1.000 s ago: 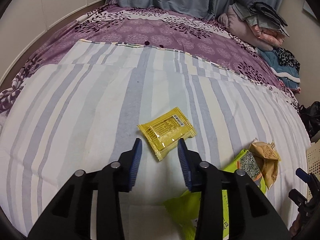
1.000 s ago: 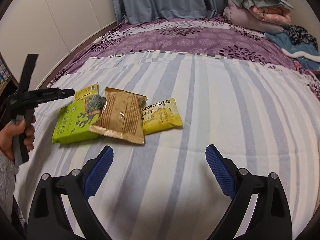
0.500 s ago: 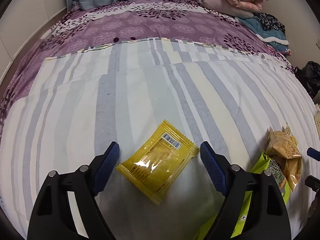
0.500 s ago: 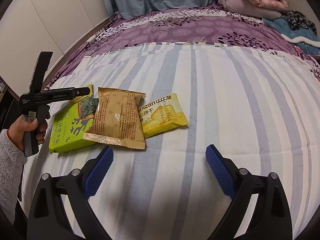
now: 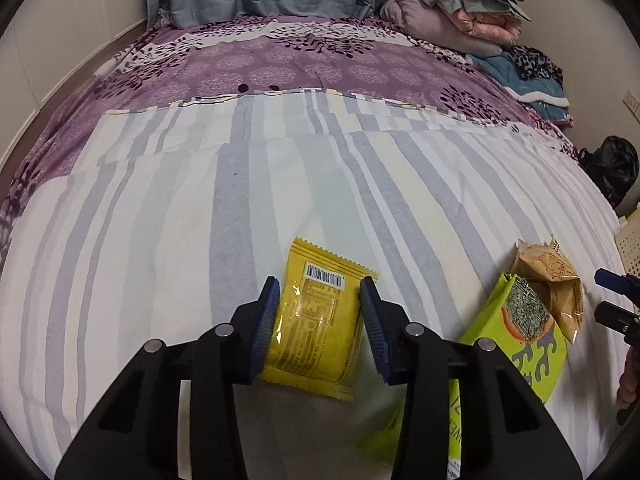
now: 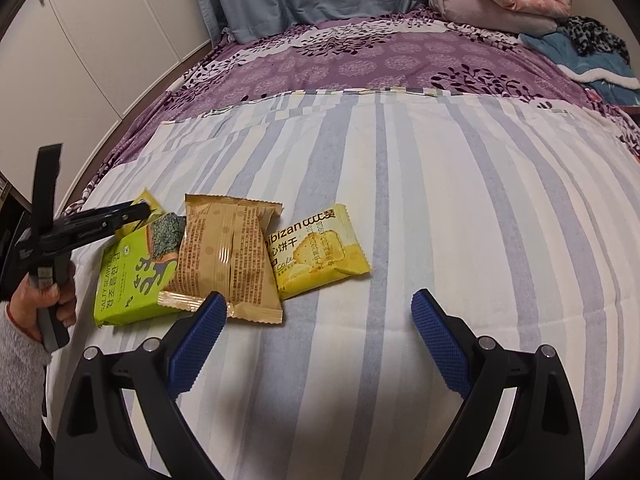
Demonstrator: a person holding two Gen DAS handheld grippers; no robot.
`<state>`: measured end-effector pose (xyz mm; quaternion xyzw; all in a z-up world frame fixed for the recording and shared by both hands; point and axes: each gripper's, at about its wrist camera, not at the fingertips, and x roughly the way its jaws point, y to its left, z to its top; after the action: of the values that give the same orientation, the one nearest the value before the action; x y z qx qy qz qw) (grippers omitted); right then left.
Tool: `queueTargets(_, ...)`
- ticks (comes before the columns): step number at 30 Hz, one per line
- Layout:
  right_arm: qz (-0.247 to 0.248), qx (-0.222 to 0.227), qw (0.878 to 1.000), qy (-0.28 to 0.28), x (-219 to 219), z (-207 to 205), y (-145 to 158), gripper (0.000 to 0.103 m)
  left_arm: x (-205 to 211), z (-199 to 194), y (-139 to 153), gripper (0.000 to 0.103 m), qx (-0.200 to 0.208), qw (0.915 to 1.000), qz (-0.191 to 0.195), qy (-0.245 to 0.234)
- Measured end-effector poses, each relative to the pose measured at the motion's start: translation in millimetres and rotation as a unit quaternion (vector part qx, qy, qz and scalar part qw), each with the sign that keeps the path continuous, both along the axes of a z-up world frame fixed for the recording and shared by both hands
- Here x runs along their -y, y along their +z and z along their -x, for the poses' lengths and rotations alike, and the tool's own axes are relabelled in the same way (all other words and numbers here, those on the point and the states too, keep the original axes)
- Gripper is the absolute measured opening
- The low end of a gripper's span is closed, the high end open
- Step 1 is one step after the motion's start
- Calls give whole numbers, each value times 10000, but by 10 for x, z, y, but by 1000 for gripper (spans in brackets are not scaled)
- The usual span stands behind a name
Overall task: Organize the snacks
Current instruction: 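Grasp the yellow bibizan cracker pack with the right tool while the left tool holds the yellow packet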
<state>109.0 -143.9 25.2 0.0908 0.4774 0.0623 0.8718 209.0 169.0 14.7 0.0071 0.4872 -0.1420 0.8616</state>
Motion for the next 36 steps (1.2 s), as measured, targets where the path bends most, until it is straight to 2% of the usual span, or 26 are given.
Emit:
queueTargets(5,139,0,9999,-53,-16,-107,-54,93,-195,243,111,40,96,9993,227,278)
queueTargets(9,450,22,9990,-2,-84,-265,-142,93,-282,426,234,39,215,9986,326,356)
queueTargets(19,707,13,9964,475,-281,-502,-209,93,-418,744,518,39,415,9954,658,557)
queueTargets(22,656,-97,9957,647,-302,-470,-259,88,-388,830,615,39,517,9945,735,536)
queueTargets(26,1093,-9,9907,815,-355,-335,-251,67,-319,954,673,39,582,9935,832,505)
queueTargets(29,1194,-4,9892,848,-327,-230,-235,64,-278,1056,658,39,546,9924,957,539)
queueTargets(36,824,-76,9943,666,-129,98,-159,64,-126,1233,707,39,548,9920,1044,448)
